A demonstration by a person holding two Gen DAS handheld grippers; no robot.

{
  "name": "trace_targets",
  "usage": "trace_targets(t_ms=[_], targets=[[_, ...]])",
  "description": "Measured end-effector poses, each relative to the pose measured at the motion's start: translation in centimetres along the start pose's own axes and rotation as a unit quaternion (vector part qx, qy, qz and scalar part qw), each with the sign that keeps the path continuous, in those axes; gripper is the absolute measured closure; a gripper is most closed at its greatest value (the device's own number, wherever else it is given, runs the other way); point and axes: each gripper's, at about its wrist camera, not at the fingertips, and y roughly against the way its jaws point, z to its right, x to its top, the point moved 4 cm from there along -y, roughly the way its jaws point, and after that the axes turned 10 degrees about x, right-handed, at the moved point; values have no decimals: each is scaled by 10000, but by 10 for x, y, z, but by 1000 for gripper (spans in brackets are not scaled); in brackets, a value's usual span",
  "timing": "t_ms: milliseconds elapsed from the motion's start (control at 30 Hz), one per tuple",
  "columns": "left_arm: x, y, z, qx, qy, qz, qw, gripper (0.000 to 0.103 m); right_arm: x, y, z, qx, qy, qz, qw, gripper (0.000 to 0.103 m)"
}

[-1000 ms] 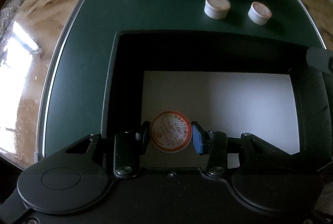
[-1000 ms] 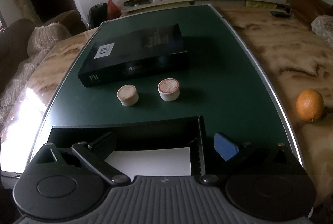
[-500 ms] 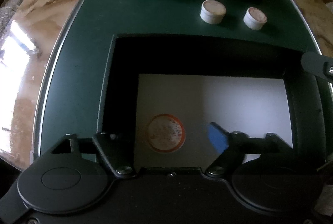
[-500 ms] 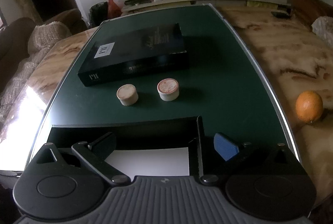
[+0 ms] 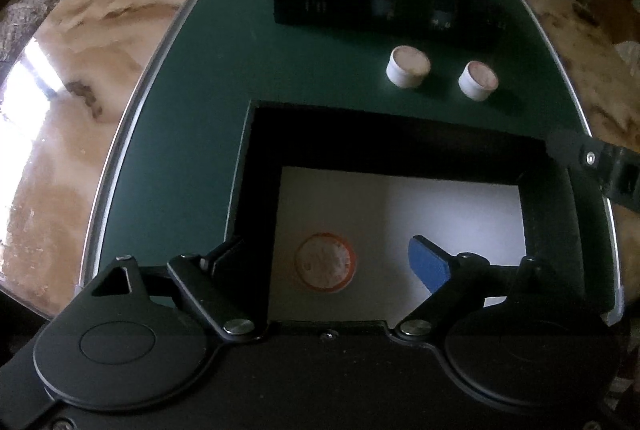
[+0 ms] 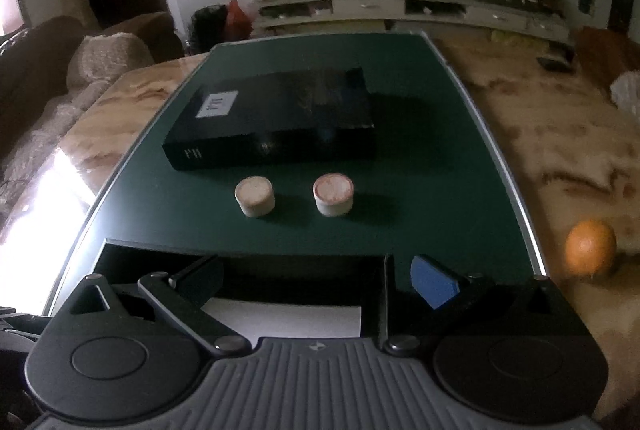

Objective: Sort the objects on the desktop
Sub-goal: 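Move the right tool toward the white jar with red-printed lid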

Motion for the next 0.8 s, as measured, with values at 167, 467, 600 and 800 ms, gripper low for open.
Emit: trace_targets(t_ms=[167, 467, 600, 800], targets=[[2, 14, 0, -136, -9, 127, 9998, 12, 20, -20, 7, -160, 206, -67, 9996, 3], [0, 16, 0, -165, -29, 164, 9997, 10, 38, -78, 17, -461, 207, -411, 9979, 32], [-2, 16, -4, -171, -20, 135, 9998, 10, 44, -106, 21, -596, 172, -586, 9964, 35], [-5, 15, -7, -172, 6, 93, 9998, 10, 46, -134, 25, -763, 119, -742, 9942, 36]])
